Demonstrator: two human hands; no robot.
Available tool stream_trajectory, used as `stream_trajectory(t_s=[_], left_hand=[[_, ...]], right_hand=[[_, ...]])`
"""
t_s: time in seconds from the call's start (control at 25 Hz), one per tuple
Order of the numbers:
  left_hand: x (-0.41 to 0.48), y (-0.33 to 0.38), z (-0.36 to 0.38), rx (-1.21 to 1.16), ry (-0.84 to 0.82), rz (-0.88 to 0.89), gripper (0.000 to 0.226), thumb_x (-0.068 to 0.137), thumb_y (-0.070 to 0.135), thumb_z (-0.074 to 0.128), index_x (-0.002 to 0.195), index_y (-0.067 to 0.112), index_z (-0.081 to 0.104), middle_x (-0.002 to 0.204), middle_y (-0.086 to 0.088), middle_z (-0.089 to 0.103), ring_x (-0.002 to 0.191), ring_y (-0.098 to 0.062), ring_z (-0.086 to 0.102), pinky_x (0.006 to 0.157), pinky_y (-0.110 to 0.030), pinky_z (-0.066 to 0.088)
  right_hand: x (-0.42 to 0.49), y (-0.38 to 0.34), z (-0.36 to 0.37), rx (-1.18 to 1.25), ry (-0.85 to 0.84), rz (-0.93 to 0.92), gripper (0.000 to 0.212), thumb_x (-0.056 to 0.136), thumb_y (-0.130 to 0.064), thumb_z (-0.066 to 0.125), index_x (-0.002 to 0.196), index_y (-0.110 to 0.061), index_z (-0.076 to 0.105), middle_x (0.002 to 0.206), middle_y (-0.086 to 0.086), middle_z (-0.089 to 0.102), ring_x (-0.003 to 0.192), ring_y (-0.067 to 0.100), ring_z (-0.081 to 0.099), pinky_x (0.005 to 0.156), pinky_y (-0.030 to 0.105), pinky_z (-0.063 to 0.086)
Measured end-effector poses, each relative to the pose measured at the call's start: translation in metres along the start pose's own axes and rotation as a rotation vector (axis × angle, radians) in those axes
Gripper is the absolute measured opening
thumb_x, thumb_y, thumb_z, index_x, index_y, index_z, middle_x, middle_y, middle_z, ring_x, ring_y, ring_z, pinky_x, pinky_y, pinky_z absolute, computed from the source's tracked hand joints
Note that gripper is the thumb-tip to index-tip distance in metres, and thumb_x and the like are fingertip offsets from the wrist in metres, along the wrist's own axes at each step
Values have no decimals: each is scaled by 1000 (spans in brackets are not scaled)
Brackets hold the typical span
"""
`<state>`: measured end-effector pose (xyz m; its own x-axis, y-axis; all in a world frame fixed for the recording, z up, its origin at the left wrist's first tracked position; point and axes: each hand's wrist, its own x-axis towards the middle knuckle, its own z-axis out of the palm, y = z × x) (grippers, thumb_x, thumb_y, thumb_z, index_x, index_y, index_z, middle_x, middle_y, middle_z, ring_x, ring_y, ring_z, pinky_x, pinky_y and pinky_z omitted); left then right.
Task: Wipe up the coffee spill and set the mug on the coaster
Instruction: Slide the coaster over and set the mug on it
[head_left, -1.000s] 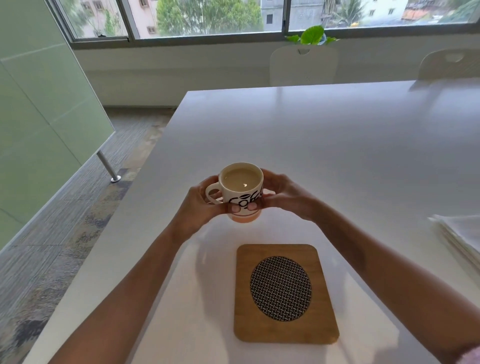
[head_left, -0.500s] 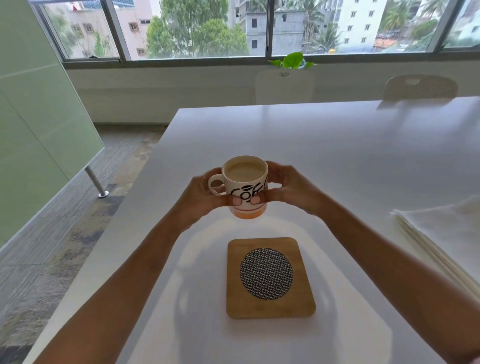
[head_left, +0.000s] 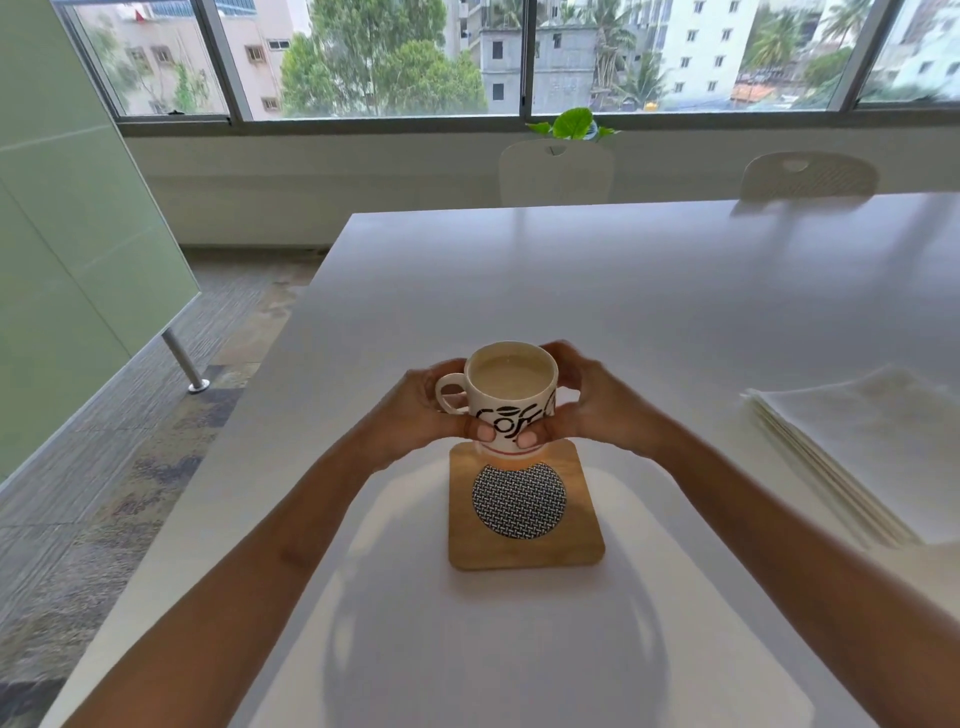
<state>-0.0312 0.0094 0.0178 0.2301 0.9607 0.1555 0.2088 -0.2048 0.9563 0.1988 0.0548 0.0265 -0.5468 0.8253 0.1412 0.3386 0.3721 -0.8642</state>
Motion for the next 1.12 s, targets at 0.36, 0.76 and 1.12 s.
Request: stream_trajectory(t_s=[0.36, 0.76, 1.12], left_hand=[[-29, -12, 19, -18, -105, -47, 64, 64, -14, 81, 117, 18, 64, 101, 6, 77, 100, -13, 71, 80, -23, 56], [-39, -17, 22, -29, -123, -92, 67, 64, -11, 83, 118, 25, 64, 107, 0, 76, 105, -15, 70, 85, -25, 55], [-34, -23, 21, -42, -139, -110, 68, 66, -10, 82, 126, 16, 62, 116, -12, 72, 111, -23, 68, 93, -33, 55]], right_hand=[[-45, 12, 20, -73, 20, 54, 94, 39, -53, 90, 120, -26, 49, 116, -8, 65, 112, 11, 61, 86, 49, 56], [-58, 18, 32, -38, 45, 95, 88, 42, -47, 92, 118, -31, 49, 117, -10, 64, 115, 10, 58, 84, 44, 59], [-57, 24, 33, -10, 58, 89, 86, 45, -42, 92, 119, -28, 49, 119, -9, 64, 115, 8, 58, 83, 43, 59]])
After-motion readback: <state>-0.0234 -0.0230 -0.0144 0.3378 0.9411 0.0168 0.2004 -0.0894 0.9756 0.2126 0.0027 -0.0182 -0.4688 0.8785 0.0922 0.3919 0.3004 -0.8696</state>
